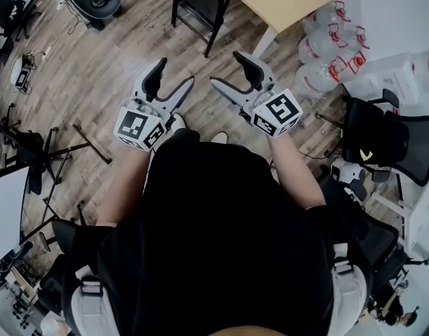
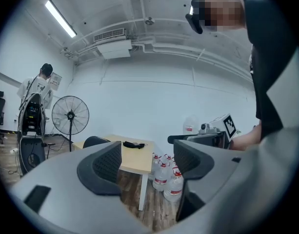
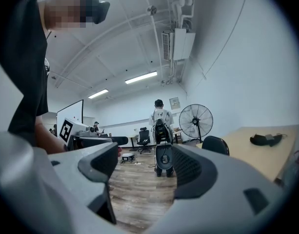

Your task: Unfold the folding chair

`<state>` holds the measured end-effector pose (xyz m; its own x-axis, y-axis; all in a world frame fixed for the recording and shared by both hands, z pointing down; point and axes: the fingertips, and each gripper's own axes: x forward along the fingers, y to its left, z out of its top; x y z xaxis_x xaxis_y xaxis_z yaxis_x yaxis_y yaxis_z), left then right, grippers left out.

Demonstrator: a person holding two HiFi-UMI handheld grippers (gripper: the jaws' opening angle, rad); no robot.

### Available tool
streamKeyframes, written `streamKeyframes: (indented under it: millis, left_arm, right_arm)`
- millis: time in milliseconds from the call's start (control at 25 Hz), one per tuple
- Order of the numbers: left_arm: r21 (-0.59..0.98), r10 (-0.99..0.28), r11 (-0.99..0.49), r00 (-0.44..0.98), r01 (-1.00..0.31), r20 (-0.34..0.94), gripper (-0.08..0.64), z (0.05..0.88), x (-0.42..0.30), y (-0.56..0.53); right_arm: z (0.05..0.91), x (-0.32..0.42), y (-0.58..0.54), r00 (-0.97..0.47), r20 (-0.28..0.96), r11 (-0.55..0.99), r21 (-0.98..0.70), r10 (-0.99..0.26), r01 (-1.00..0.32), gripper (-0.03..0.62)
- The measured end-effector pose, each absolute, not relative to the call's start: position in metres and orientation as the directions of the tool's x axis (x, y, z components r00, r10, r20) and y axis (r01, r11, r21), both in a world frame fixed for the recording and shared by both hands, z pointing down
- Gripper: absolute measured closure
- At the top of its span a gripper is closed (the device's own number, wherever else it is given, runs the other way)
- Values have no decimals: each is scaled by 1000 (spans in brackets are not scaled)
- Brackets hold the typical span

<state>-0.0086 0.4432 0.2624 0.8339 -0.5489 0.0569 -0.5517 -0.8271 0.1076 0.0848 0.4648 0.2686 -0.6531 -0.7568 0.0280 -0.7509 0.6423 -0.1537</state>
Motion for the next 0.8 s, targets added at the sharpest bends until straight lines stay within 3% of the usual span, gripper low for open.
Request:
streamKeyframes:
  millis: [800]
  left_arm:
    - [137,-487,-861,872,-489,53,258,272,-1,309]
  right_arm:
    - [282,80,329,-643,101,628,-147,-759,-764,244]
